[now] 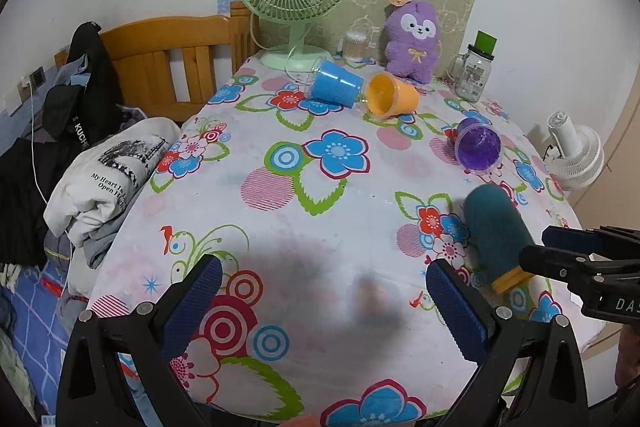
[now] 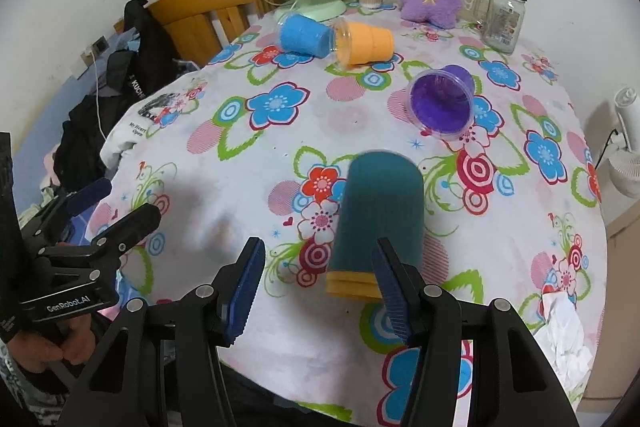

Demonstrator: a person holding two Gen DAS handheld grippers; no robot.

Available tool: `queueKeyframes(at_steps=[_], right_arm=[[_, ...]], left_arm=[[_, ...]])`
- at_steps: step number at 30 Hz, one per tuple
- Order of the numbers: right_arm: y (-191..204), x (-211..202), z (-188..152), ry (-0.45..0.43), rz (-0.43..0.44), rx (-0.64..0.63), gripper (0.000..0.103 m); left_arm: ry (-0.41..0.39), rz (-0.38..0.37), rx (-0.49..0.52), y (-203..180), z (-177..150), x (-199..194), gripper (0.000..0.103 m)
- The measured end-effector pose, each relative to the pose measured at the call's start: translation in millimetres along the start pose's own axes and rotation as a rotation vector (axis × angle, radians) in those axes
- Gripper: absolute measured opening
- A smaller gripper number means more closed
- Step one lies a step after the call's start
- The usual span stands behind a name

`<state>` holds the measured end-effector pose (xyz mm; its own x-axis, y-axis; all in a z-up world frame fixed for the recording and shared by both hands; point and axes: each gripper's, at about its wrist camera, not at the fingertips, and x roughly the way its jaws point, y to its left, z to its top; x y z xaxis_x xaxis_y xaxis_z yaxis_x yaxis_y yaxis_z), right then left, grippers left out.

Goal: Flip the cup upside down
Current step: 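Hold the teal cup up with the right gripper while the left gripper approaches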

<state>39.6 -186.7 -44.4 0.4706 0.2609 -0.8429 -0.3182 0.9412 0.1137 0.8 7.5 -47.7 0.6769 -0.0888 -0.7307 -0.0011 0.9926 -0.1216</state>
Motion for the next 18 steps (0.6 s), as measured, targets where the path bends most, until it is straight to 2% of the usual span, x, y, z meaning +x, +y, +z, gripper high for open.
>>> queueKeyframes(at_steps=[18], right_arm=[[-16.1, -3.3, 1.0, -0.018, 0.001, 0.026, 0.059]], left_arm=[[0.015, -0.005, 0.022, -16.2, 4.3, 7.1, 0.103]])
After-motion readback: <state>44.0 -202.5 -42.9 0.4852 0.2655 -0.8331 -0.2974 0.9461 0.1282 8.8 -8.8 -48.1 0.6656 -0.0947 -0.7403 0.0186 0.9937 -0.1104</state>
